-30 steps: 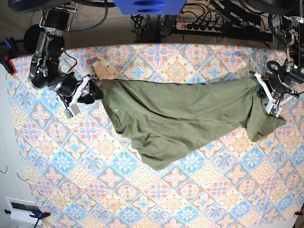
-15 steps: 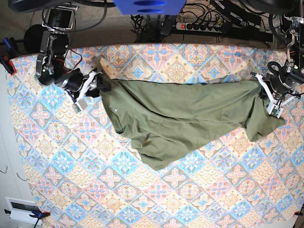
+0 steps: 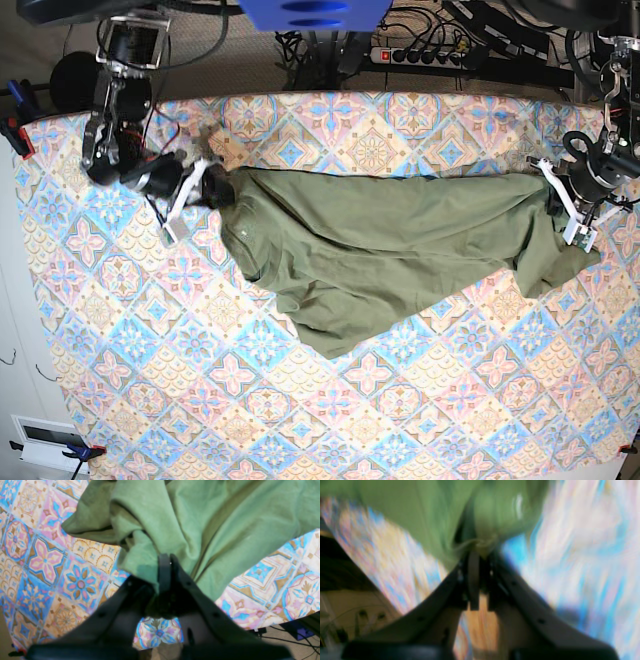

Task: Layout the t-shirt on the table in an organized manner, then fold the t-shirt properly
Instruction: 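Pull the shirt taut between both grippers, stretching it lengthwise, then lift and swing the shirt with the right gripper, flinging it open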

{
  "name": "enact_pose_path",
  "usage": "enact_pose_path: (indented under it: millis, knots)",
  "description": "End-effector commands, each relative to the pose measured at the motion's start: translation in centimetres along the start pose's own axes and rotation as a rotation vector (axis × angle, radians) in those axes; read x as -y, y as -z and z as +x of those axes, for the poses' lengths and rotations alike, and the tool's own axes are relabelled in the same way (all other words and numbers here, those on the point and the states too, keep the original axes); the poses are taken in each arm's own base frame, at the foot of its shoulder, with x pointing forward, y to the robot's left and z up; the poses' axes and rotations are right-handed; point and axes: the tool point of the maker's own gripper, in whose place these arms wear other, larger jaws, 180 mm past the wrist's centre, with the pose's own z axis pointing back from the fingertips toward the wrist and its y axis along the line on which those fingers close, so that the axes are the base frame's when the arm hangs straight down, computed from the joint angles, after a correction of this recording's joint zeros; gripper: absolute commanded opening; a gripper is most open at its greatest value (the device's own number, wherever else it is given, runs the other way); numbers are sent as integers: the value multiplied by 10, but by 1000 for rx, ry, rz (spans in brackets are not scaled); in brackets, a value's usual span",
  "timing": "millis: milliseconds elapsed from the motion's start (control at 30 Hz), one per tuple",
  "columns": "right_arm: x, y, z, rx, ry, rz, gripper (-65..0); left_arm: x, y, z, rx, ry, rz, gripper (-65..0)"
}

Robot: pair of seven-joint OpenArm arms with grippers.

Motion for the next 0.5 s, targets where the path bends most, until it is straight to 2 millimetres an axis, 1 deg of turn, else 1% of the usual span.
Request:
enact_pose_path:
  millis: [0, 100, 233, 267, 300, 367, 467]
  knots:
    - [4, -8, 21, 73, -14, 2, -621, -8, -5, 15, 48, 22, 22, -624]
    - [25, -32, 36, 166, 36, -52, -621, -8, -6, 20, 76, 21, 24, -624]
    - [42, -56, 47, 270, 95, -83, -621, -9, -6, 21, 81, 21, 25, -624]
    - [45, -60, 50, 286, 98, -94, -621, -9, -6, 21, 81, 21, 25, -624]
    - [51, -67, 58, 308, 92, -111, -621, -9, -6, 22, 84, 22, 25, -624]
    - [63, -84, 72, 339, 68, -153, -621, -8, -7, 22, 86, 24, 25, -624]
    - [76, -106, 81, 376, 58, -194, -621, -9, -7, 23, 87, 23, 26, -624]
